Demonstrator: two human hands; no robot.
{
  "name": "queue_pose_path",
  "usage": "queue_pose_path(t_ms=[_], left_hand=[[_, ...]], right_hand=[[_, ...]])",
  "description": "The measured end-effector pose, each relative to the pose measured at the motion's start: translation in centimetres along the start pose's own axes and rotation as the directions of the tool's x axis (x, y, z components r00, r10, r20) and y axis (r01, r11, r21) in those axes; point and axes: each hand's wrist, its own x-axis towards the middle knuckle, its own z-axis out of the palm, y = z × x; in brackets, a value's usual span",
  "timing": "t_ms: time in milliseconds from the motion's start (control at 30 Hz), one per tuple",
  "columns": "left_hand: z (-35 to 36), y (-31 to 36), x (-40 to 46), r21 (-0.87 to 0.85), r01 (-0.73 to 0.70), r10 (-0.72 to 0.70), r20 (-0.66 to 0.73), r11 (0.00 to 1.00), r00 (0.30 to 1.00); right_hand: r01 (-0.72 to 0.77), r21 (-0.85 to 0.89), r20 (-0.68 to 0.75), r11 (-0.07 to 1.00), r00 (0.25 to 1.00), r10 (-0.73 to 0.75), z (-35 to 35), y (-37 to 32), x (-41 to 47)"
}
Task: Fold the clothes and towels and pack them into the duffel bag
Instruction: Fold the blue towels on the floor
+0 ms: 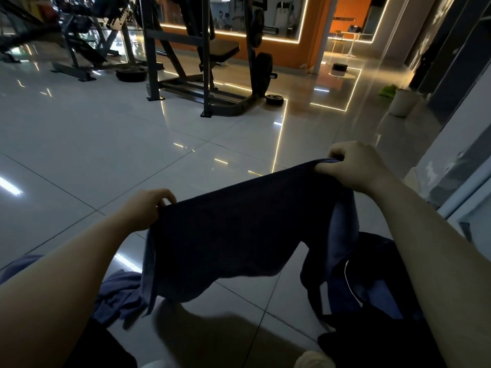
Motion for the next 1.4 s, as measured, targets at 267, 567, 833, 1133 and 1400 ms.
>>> queue_pose_path(t_ms=[267,567,833,1133,1400], left_hand=[[-2.4,7.5,-1.1,-0.829,0.025,0.069,0.077,0.558,0.995],[-2.0,12.7,-3.2,-0.811,-0.095,0.305,0.107,0.577,0.946],[-2.0,13.0,-3.2,-0.806,-0.19,0.301,-0.016,0.561,0.954],[-2.9,10.0,-2.8,-0.819,-0.198,0.101,-0.17,0.539,0.98],[-2.7,10.4,-2.7,-0.809,-0.097,0.057,-0.079,0.58,0.995]], right_hand=[[0.162,0.007,0.205,0.987,0.966,-0.16,1.7,-4.1,0.0],[0.4,0.013,0.23,0.916,0.891,-0.392,4.2,-8.5,-0.4],[0.407,0.132,0.179,0.904,0.887,-0.425,4.4,-9.7,-0.2],[0.199,0.205,0.339,0.958,0.904,-0.26,4.4,-7.4,0.8],[0.042,0.463,0.196,0.885,0.969,-0.148,4.3,-7.1,0.8]])
